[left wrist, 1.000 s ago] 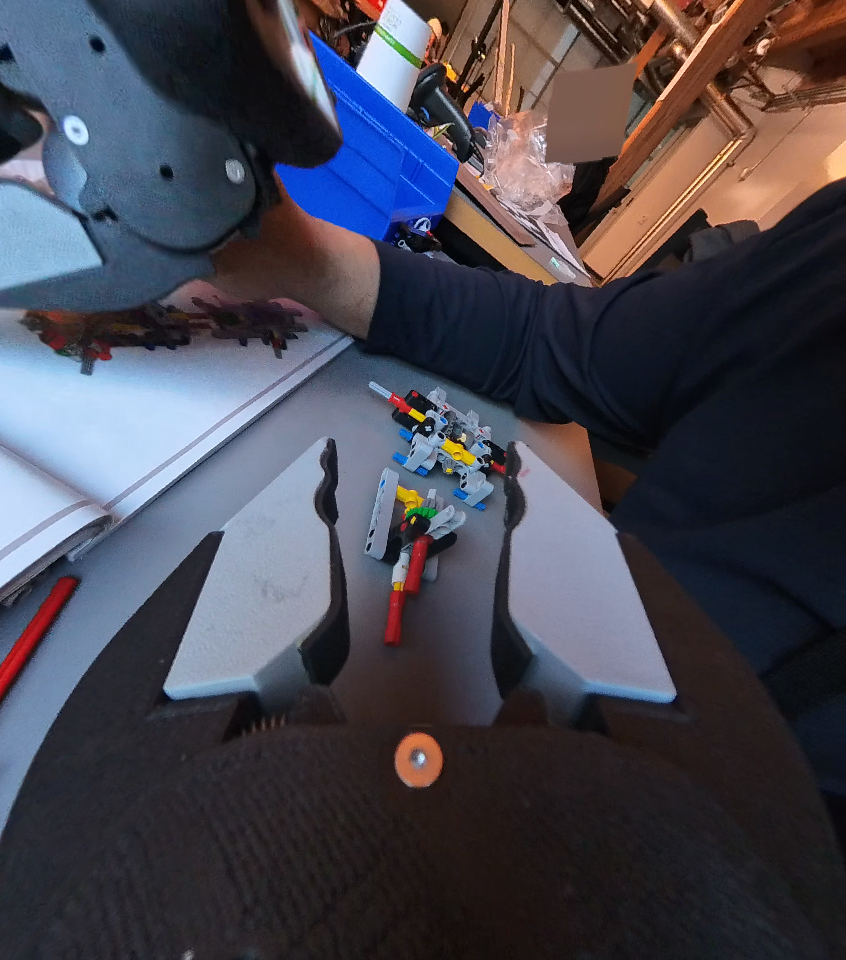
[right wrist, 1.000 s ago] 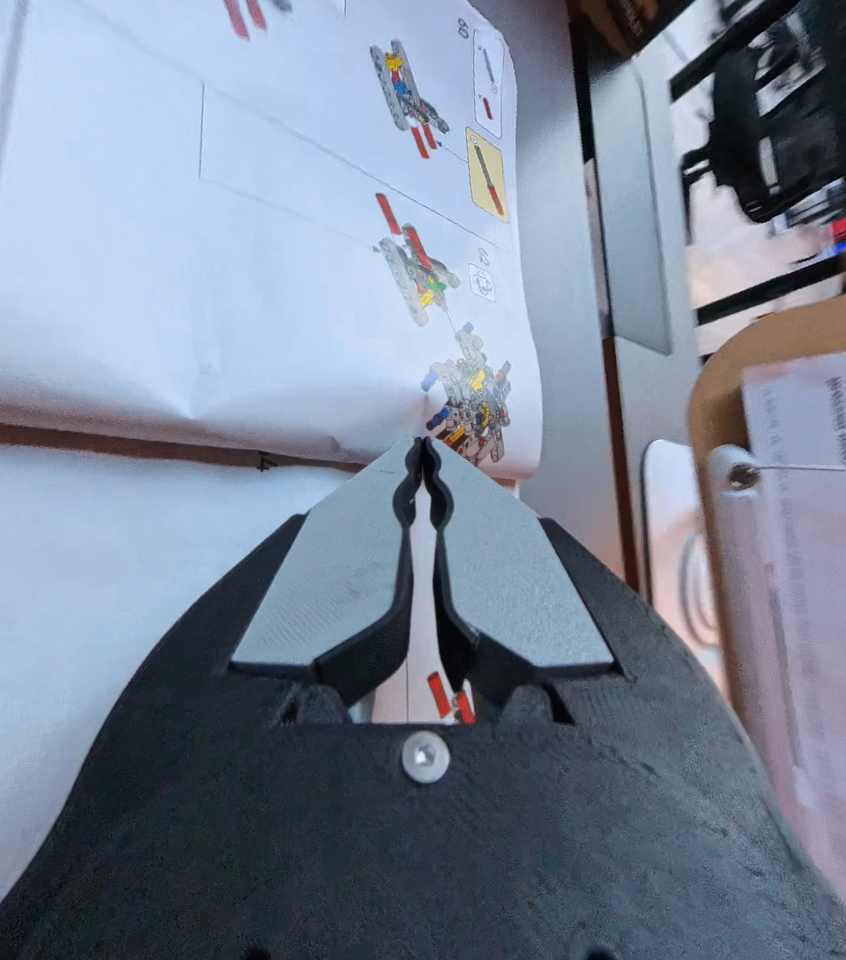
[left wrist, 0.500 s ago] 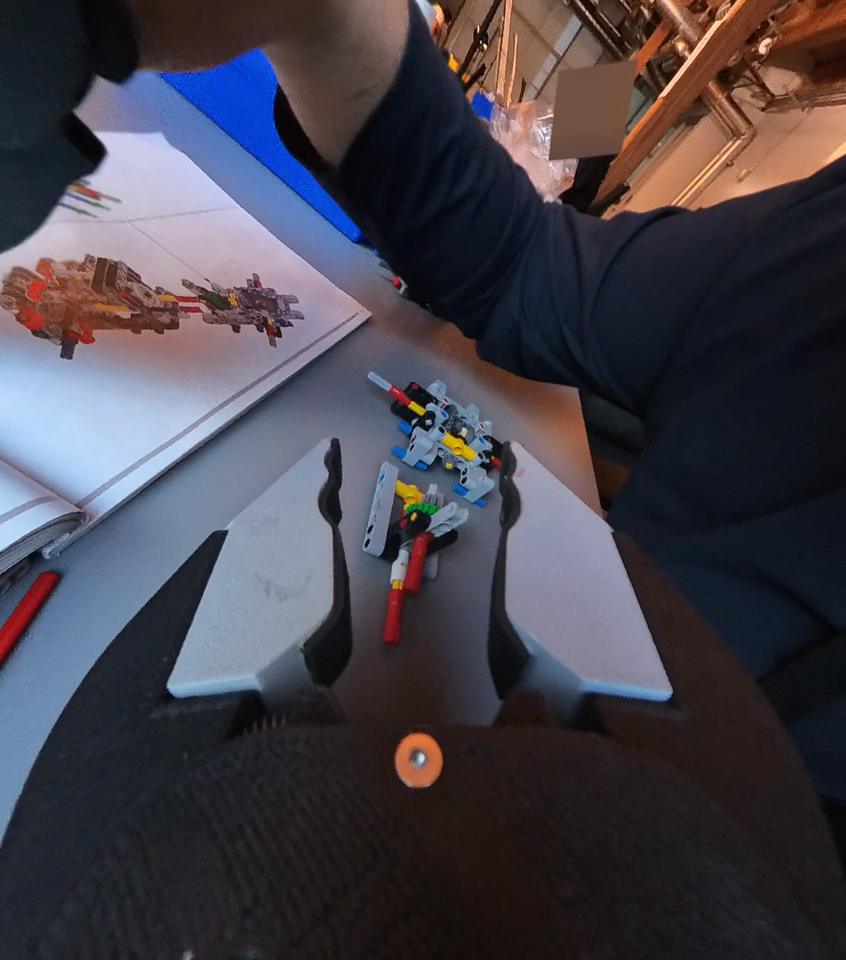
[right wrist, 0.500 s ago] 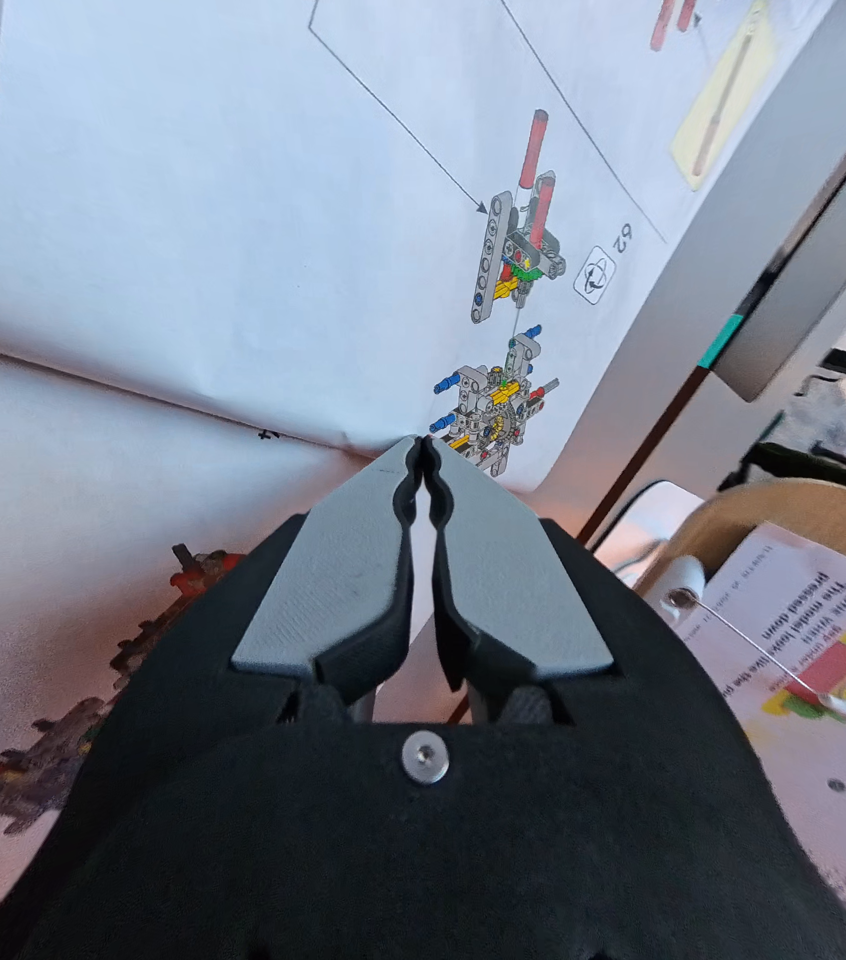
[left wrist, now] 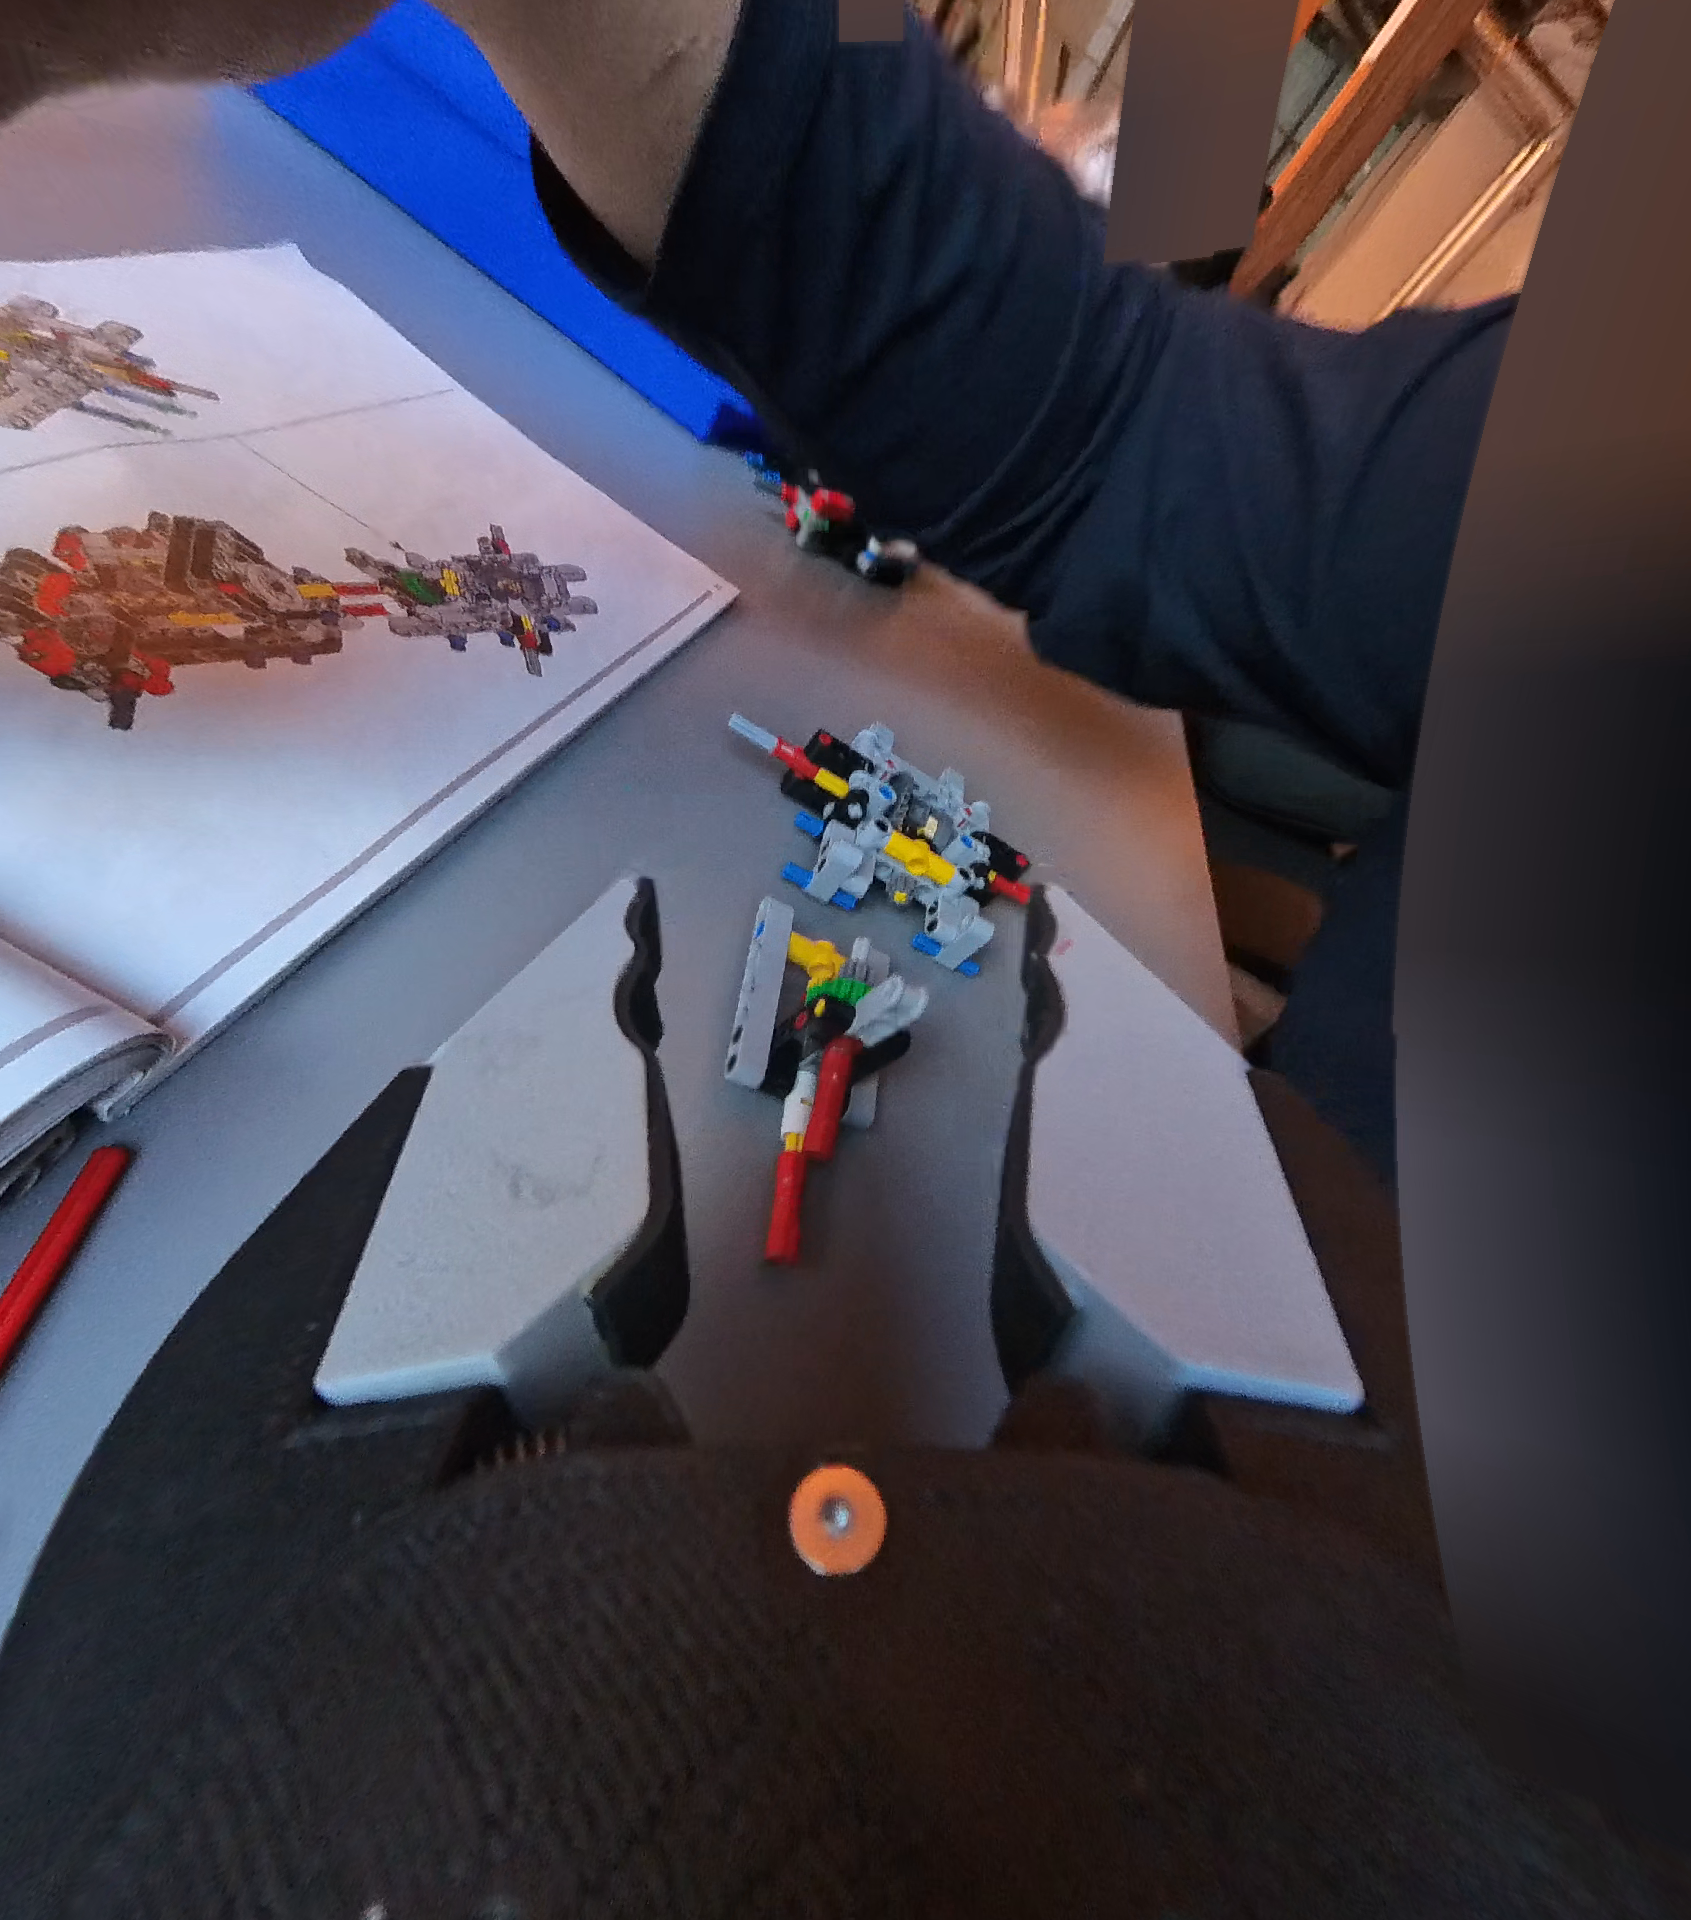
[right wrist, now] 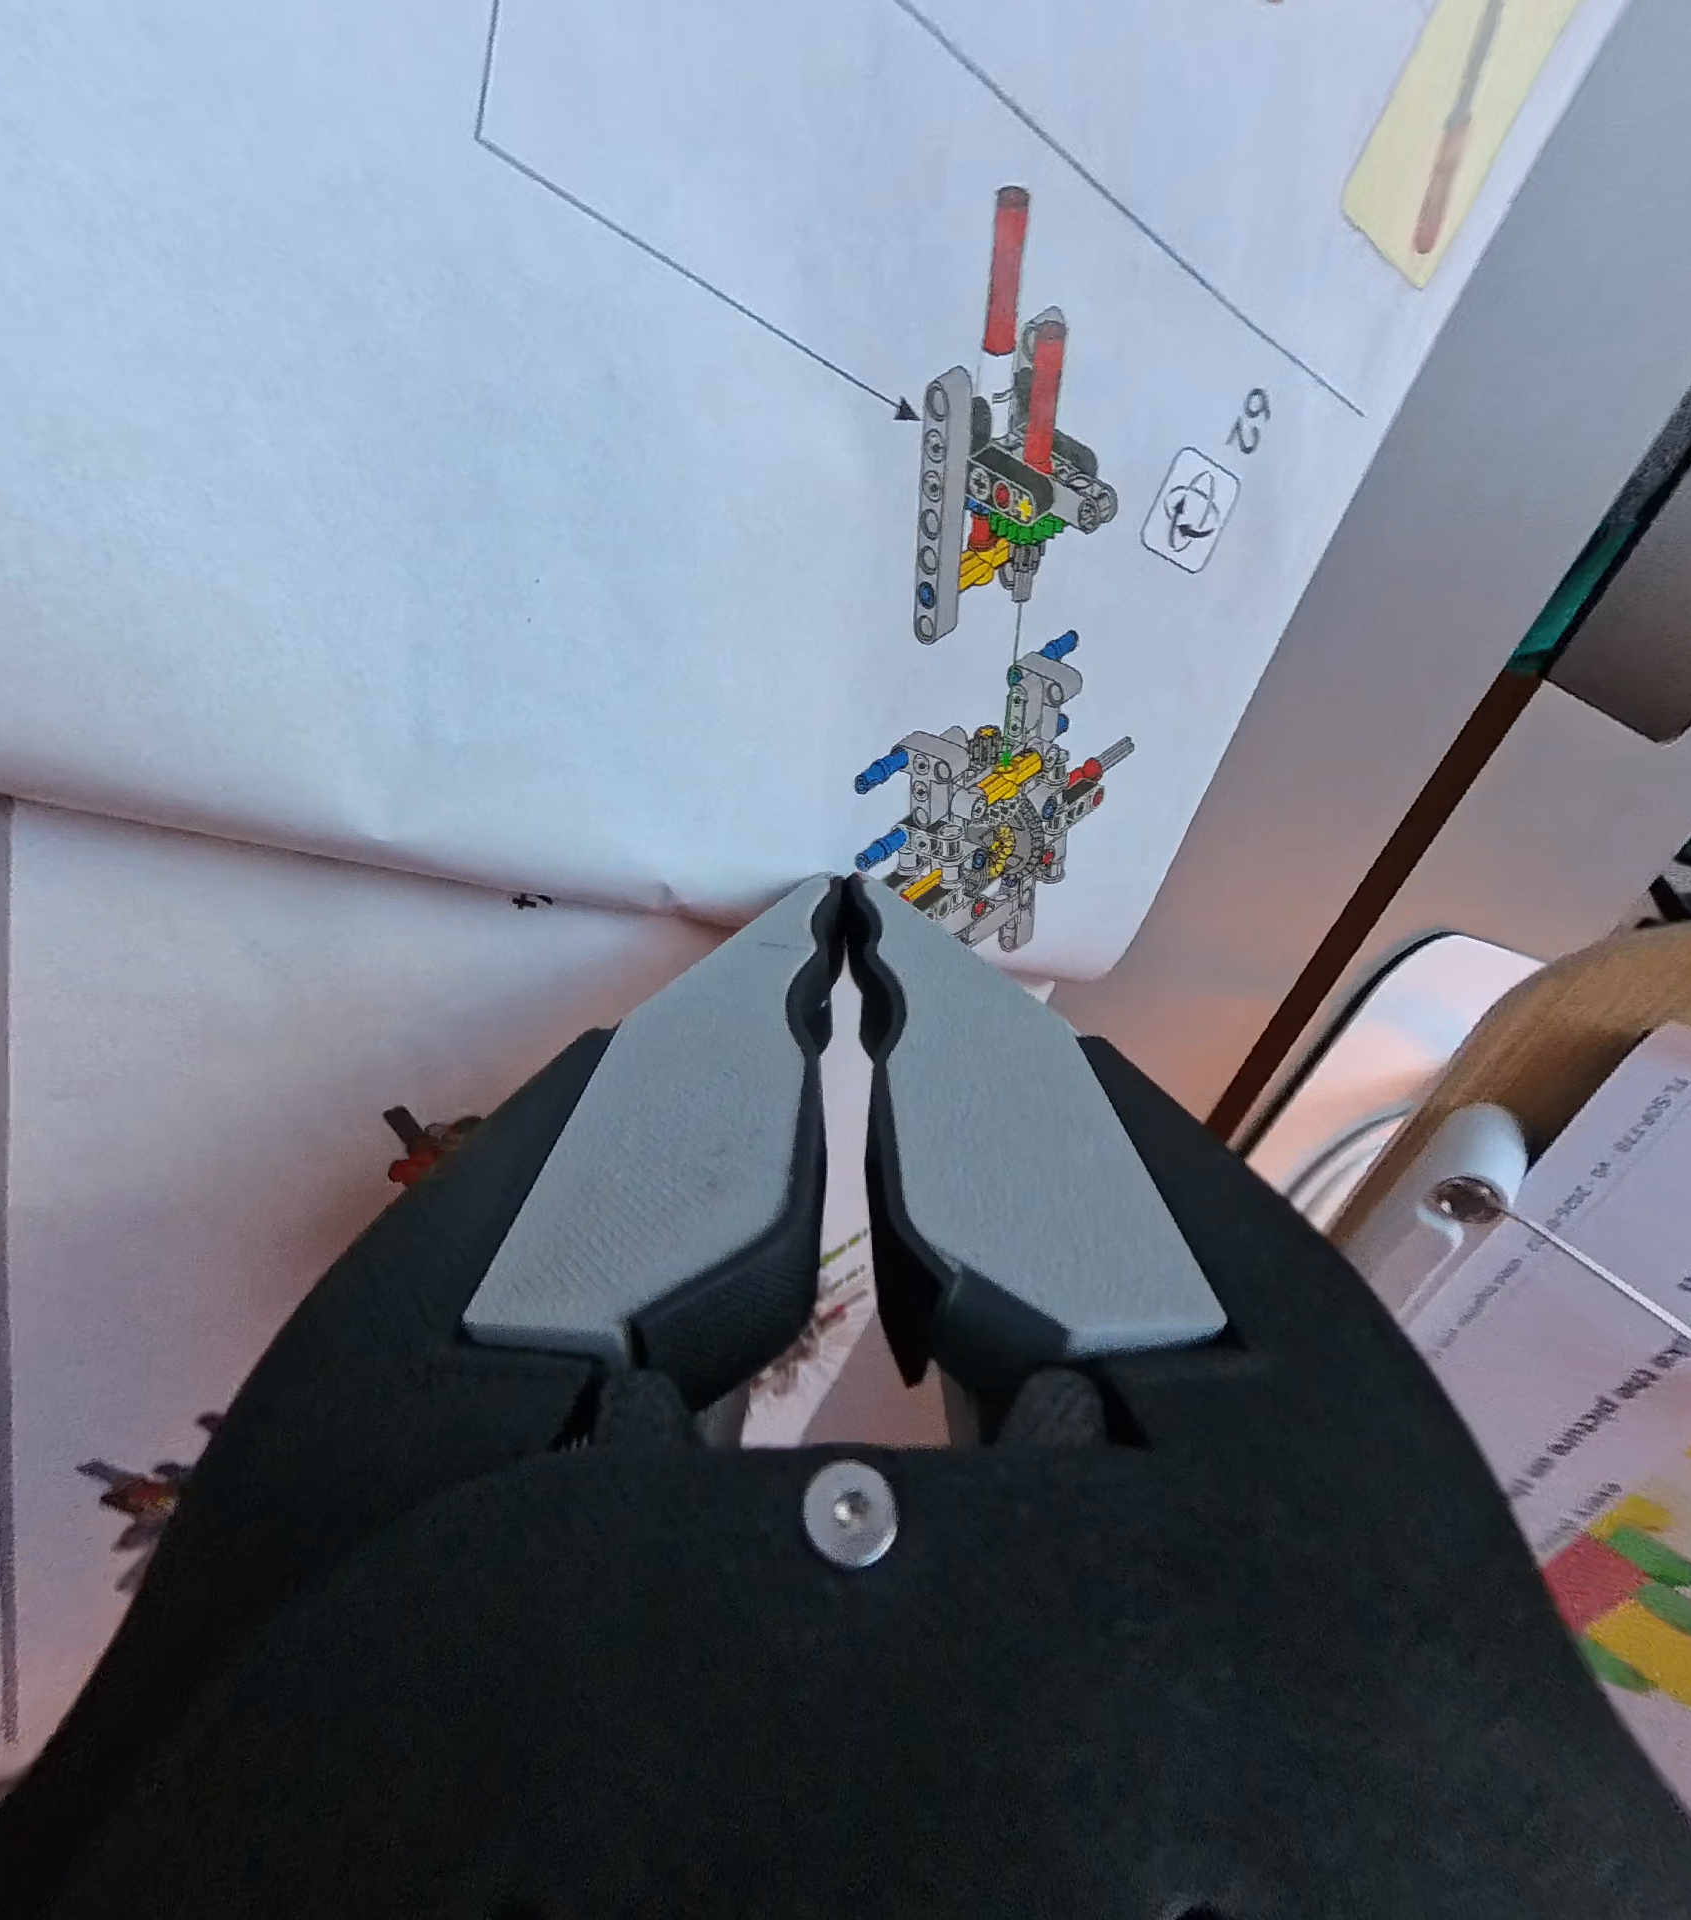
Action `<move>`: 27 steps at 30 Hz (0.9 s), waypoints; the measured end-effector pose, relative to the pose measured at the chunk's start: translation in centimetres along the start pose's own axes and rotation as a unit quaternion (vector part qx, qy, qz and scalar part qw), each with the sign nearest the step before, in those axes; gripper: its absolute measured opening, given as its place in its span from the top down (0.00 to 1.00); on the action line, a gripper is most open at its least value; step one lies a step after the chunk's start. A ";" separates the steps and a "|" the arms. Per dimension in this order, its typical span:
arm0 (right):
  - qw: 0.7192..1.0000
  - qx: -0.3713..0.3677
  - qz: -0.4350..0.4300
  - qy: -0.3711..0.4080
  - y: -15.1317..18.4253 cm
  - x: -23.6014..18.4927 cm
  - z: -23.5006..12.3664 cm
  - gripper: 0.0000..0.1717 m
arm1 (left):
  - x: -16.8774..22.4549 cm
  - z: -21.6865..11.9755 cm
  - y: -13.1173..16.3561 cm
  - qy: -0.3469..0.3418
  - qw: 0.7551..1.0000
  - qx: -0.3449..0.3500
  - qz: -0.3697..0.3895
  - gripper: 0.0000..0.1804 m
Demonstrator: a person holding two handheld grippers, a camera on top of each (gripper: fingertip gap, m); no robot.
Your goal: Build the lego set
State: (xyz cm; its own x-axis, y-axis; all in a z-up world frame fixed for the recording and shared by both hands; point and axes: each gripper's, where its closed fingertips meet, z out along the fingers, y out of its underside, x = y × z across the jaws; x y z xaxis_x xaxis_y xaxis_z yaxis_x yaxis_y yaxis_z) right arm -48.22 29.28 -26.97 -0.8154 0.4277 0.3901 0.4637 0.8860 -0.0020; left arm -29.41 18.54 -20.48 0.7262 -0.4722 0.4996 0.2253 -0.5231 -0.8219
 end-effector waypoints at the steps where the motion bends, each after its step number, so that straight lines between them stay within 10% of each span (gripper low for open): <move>1: 1.000 0.018 0.008 0.006 0.0 0.0 0.0 1.00 | 0.0 0.0 0.5 -0.001 1.000 -0.019 0.000 0.63; 6: 0.995 -0.012 0.031 0.096 3.0 2.2 -2.0 1.00 | 0.6 -0.1 0.7 -0.025 0.997 -0.040 0.059 0.63; 11: 0.974 0.115 0.161 0.107 2.9 1.4 -7.0 1.00 | 1.0 0.1 1.0 -0.022 0.995 -0.051 0.078 0.63; 23: 0.816 0.362 0.414 0.181 9.3 -8.4 -11.4 1.00 | 1.1 0.7 3.0 -0.014 0.990 -0.107 0.095 0.61; 27: 0.809 0.349 0.411 0.232 11.0 -8.0 -11.7 1.00 | 0.8 1.0 3.9 -0.027 0.984 -0.132 0.113 0.61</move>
State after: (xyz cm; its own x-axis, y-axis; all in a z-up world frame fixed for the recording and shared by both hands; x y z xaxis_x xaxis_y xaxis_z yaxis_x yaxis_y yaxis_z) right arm -32.52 33.49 -19.38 -0.0377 0.9547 0.2951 0.3429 0.2898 -0.8936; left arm -27.31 16.83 -23.55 0.7735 -0.5628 0.2914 -0.1172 -0.5788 -0.8070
